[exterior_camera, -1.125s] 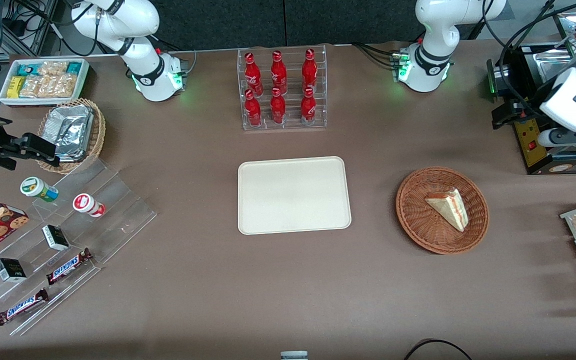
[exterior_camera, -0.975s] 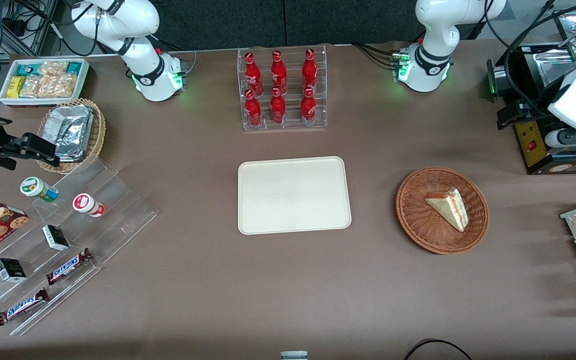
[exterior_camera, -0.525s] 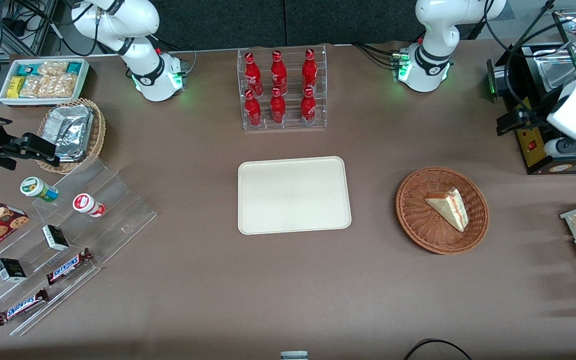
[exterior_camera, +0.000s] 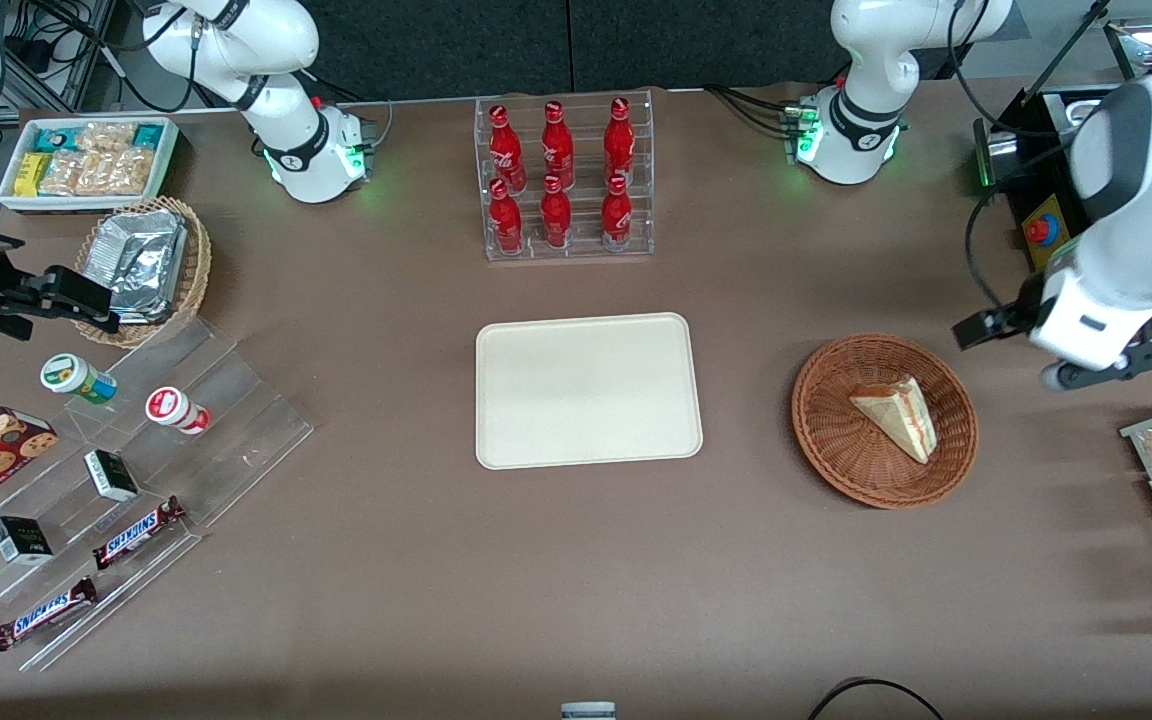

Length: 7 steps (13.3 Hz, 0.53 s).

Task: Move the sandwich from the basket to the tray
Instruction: 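Move the left gripper from rest toward the sandwich in the wicker basket, then lower the left gripper onto the wrapped sandwich and close on it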

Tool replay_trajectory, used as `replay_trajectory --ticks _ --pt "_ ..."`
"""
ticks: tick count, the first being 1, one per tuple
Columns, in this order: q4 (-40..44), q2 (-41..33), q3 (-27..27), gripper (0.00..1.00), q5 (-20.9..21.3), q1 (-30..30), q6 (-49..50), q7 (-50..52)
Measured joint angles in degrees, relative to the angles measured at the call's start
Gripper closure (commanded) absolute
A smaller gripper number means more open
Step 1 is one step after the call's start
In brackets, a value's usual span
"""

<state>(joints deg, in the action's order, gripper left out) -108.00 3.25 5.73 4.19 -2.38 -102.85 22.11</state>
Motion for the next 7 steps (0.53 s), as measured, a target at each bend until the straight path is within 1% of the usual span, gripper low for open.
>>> replay_trajectory --ticks 3,7 --pt "-0.69 3.6 0.28 0.0 0.12 0.46 -4.33 9.59" --pt "-1.53 6.19 0.4 0.0 0.18 0.67 -9.78 16.68"
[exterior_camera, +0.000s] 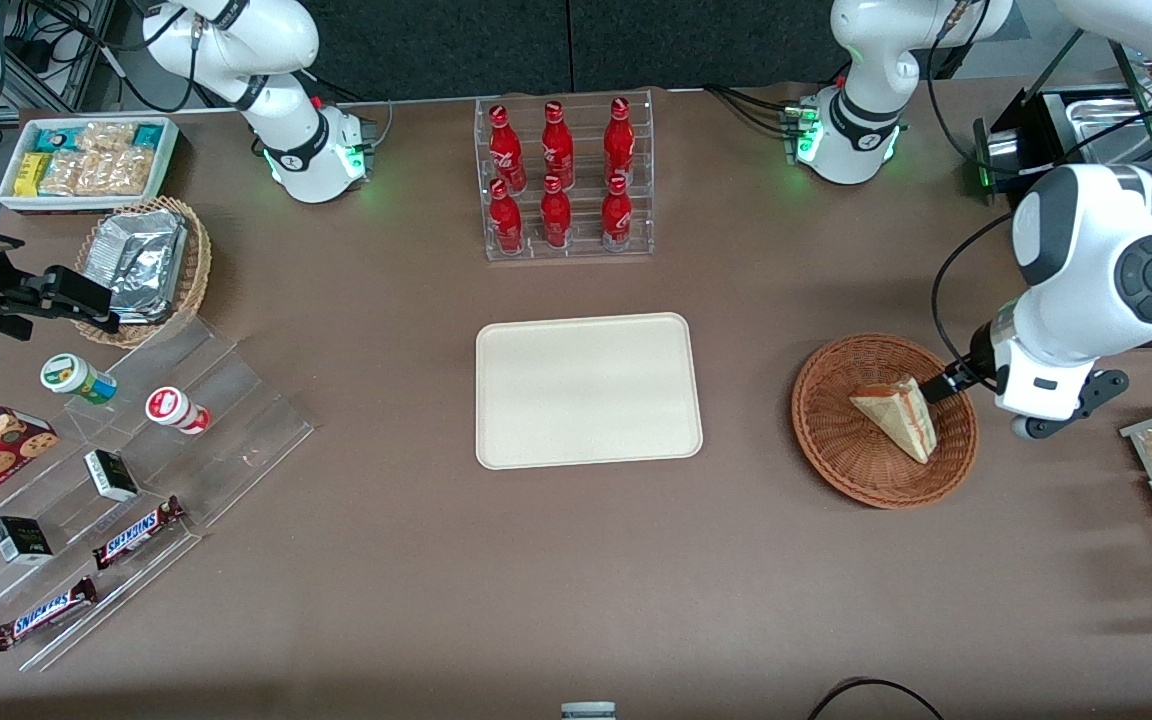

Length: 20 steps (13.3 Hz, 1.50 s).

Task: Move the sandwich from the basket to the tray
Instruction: 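Lower the left gripper onto the wrapped sandwich and close on it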

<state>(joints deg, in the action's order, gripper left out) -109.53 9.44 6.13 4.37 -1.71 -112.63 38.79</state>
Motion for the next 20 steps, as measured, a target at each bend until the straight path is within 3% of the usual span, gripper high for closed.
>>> replay_trajectory --ticks 7,15,20 --pt "-2.78 4.94 0.0 0.0 1.34 0.07 -9.61 7.81" --pt "-12.68 5.14 -0.15 0.0 1.43 0.06 -23.28 9.74" --pt "-15.55 5.14 -0.32 0.03 1.43 0.05 -25.28 9.88"
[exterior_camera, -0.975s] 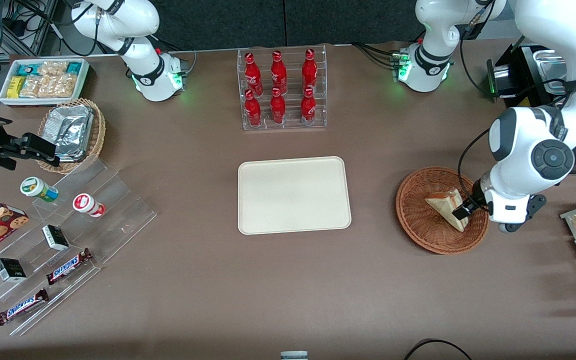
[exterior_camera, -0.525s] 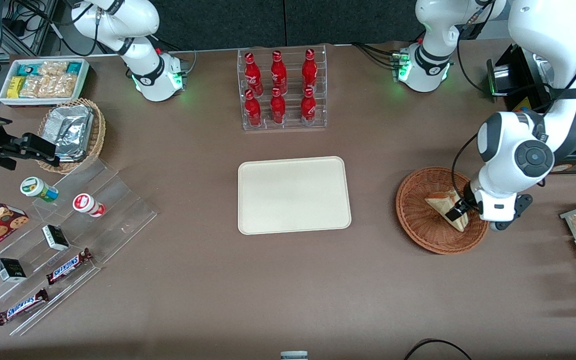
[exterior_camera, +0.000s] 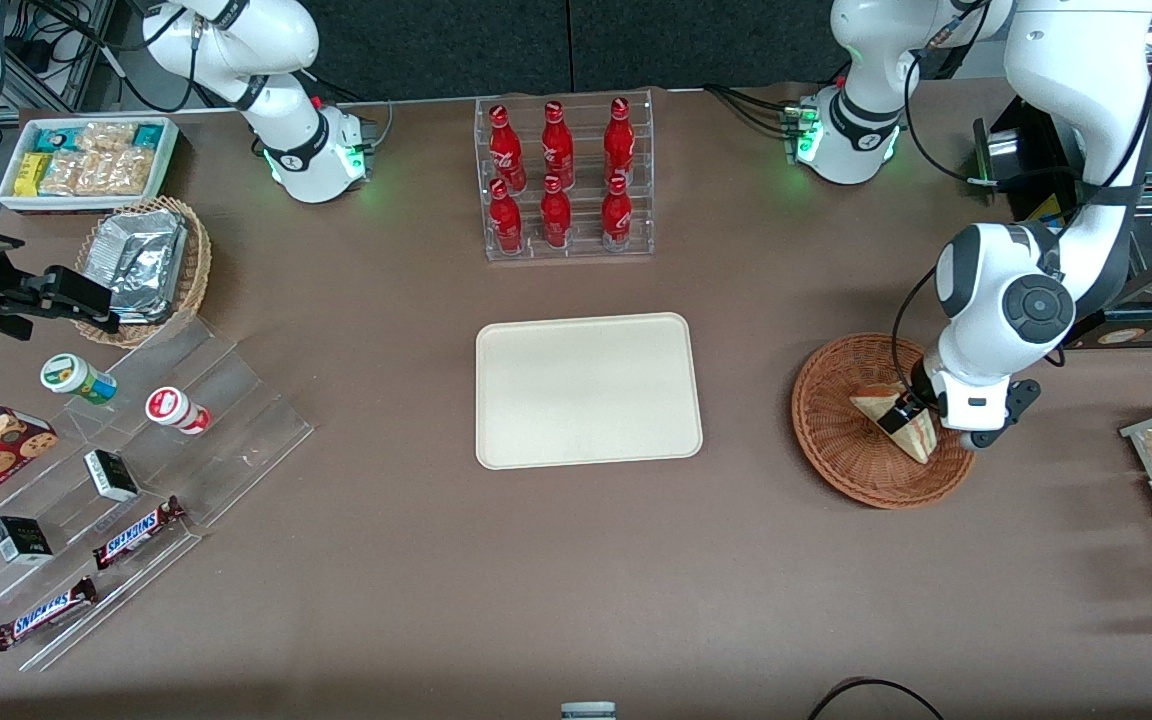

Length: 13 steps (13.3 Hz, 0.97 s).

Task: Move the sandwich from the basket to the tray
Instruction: 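Lower the left gripper onto the wrapped sandwich and close on it, then lift the sandwich out of the basket with the left gripper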

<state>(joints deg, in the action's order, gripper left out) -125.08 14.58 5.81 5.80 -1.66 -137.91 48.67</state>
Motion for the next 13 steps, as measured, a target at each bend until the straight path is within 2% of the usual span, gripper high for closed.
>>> replay_trajectory --ticks 1,2,4,5,6,13 --pt "-0.27 0.0 -0.02 0.14 0.0 0.0 -0.06 0.02" --pt "-0.44 0.0 -0.03 0.31 0.0 0.0 -0.08 0.02" --pt "-0.74 0.08 -0.04 0.72 0.0 0.0 -0.08 0.06" --pt "-0.86 0.2 -0.04 0.88 0.0 0.0 -0.08 0.06" --pt "-1.03 0.37 -0.04 0.99 0.0 0.0 -0.08 0.07" --pt "-0.92 0.05 -0.11 1.0 0.05 -0.02 1.53 0.1"
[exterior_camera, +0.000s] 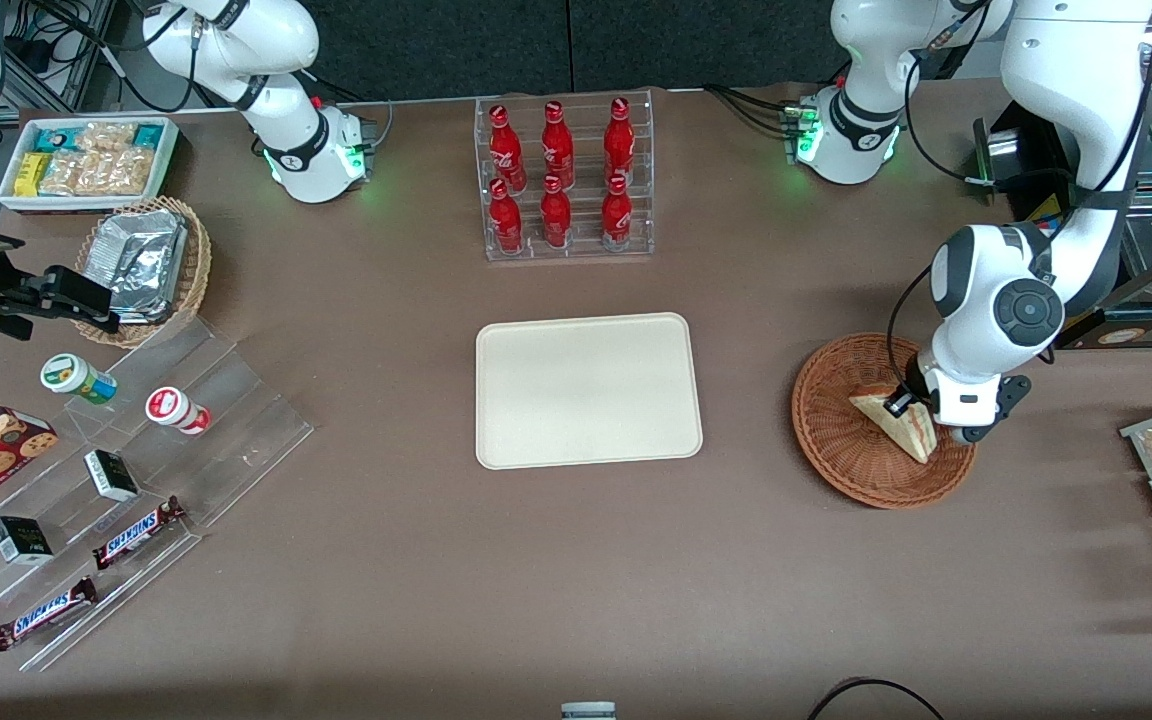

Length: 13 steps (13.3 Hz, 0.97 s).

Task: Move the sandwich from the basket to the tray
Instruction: 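Lift the sandwich out of the basket with the left gripper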

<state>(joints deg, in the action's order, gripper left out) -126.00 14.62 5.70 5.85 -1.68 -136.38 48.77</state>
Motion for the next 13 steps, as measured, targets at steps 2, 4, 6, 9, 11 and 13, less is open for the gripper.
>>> replay_trajectory --ticks 2,4,6,9,11,13 --pt "1.23 -1.32 0.32 1.0 0.35 0.08 3.53 -0.05" --pt "3.98 -2.81 0.97 1.0 0.96 1.3 9.05 -0.09" --pt "8.79 -3.59 1.37 1.0 0.98 4.75 16.32 -0.08" --pt "13.68 -3.7 1.94 1.0 0.6 11.53 19.89 0.25" --pt "15.28 -3.43 2.22 1.0 -1.88 16.55 19.89 0.61" --pt "17.36 -2.17 2.36 1.0 -4.29 21.33 19.83 0.95"
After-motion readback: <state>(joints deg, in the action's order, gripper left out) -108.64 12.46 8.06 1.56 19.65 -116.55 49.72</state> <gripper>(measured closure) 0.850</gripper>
